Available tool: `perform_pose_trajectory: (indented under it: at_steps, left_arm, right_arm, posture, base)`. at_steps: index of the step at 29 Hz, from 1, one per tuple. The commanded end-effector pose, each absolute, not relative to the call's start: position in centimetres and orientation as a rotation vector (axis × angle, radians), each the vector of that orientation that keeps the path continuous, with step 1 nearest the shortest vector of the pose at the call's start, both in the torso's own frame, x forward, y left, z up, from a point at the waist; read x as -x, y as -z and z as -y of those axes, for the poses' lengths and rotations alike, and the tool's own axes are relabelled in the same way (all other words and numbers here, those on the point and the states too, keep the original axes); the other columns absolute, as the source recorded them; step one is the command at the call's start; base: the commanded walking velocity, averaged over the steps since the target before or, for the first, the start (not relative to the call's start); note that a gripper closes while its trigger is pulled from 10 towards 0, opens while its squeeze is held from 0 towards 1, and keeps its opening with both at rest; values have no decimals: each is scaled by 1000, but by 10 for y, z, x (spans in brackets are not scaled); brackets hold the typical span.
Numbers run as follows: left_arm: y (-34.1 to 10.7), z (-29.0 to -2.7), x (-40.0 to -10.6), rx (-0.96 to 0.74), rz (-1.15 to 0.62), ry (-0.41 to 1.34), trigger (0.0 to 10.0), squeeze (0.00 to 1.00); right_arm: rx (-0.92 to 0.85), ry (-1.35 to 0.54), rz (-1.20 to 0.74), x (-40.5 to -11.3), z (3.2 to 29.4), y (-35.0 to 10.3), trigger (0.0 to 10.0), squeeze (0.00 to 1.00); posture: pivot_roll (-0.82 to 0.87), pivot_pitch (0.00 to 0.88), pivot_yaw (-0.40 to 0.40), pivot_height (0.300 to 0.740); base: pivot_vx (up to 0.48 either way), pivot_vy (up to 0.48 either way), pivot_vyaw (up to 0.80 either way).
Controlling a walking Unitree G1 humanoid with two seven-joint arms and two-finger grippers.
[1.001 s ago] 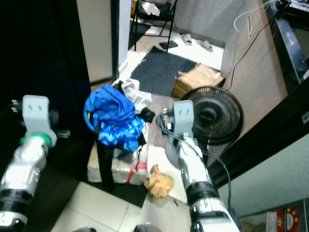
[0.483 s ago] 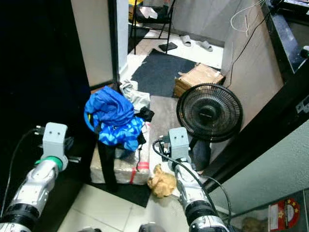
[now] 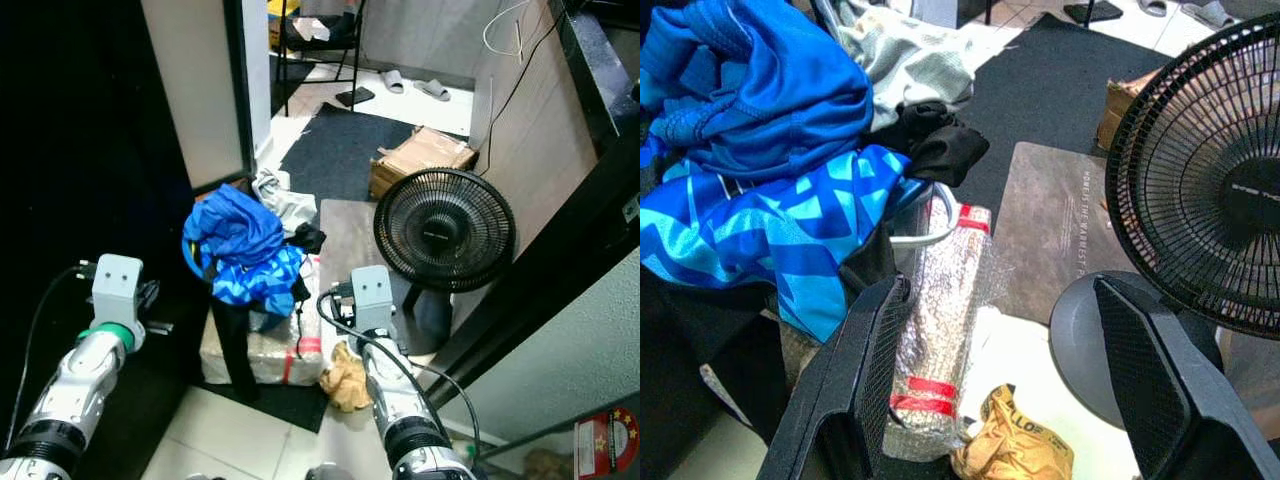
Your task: Clothes washing
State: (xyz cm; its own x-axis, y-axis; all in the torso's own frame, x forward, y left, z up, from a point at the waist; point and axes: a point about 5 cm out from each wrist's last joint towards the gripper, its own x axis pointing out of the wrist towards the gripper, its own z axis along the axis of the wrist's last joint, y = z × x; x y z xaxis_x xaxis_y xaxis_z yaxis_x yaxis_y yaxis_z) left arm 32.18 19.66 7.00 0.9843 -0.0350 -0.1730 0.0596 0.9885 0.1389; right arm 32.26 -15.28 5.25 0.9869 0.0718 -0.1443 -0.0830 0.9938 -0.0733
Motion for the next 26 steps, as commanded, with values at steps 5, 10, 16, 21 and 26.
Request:
perform_pose_trajectory:
  at_steps: [5,10,16,21,26]
  left_arm:
    - [-73,-199,-319,-123,-143,29,10000,0]
    - [-73,-199,-319,-123,-135,34,10000,0]
    - [-74,-198,-321,-123,-132,37,10000,0]
    - [-75,-197,-322,-123,-132,36,10000,0]
    - [-77,-199,-323,-122,-126,24,10000,0]
  right_arm:
    - [54,-63,-145,-323,154,-51,10000,0]
    - [52,-71,-138,-325,151,-53,10000,0]
    - [47,-63,-133,-326,153,-54,10000,0]
    - [48,-59,-137,-325,154,-53,10000,0]
    - [45,-66,-132,-330,152,-57,10000,0]
  posture:
    - [18,3,37,740]
    - [16,9,41,740]
    - [13,10,43,740]
    - [19,3,35,740]
    - [28,4,30,740]
  base:
    - [0,0,0]
    - [0,0,0]
    - [0,0,0]
    - [0,0,0]
    - [0,0,0]
